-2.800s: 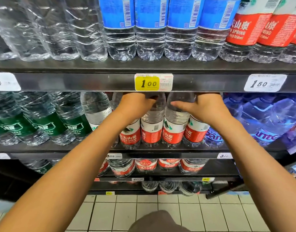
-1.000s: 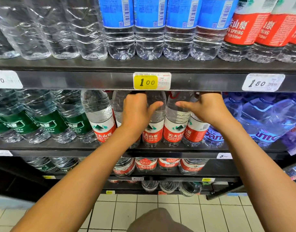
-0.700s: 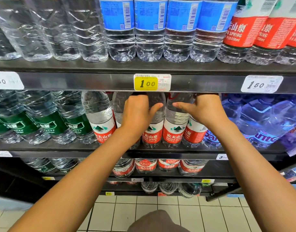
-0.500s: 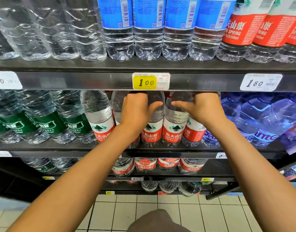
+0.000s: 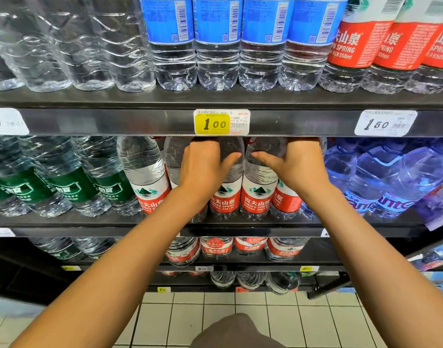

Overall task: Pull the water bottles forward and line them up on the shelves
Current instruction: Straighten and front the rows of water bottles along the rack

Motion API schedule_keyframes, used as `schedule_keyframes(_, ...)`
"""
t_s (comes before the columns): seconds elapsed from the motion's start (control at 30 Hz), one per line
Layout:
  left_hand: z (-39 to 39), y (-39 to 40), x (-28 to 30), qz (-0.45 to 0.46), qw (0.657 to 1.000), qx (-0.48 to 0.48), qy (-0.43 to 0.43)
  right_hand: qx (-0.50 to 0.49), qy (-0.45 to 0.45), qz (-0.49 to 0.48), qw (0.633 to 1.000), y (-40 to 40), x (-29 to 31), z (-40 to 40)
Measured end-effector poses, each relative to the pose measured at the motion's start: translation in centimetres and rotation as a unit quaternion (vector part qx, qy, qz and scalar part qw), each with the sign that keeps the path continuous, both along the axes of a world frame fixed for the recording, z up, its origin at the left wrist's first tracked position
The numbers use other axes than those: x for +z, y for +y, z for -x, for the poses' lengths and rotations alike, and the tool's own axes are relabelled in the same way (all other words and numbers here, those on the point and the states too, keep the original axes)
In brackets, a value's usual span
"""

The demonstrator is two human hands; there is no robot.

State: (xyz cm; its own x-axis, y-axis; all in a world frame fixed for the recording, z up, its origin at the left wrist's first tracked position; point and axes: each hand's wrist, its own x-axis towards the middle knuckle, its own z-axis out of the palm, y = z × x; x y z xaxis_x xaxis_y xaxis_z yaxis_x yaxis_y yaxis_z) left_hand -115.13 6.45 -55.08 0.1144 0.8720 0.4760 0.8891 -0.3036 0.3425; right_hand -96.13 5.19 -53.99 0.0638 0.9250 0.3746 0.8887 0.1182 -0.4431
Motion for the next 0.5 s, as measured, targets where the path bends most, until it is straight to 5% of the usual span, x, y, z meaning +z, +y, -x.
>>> schedule_keyframes(0.23,1.01,0.35,0.53,0.06,0.998,-0.012,-0.008,0.024,0.022,0.006,0.999,0.01,0.33,-0.59)
schedule_keyframes(0.5,0.7,0.44,0.42,0.012,1.0,0.001,0.024,0.011,0.033,0.049,0.998,0.69,0.25,-0.99)
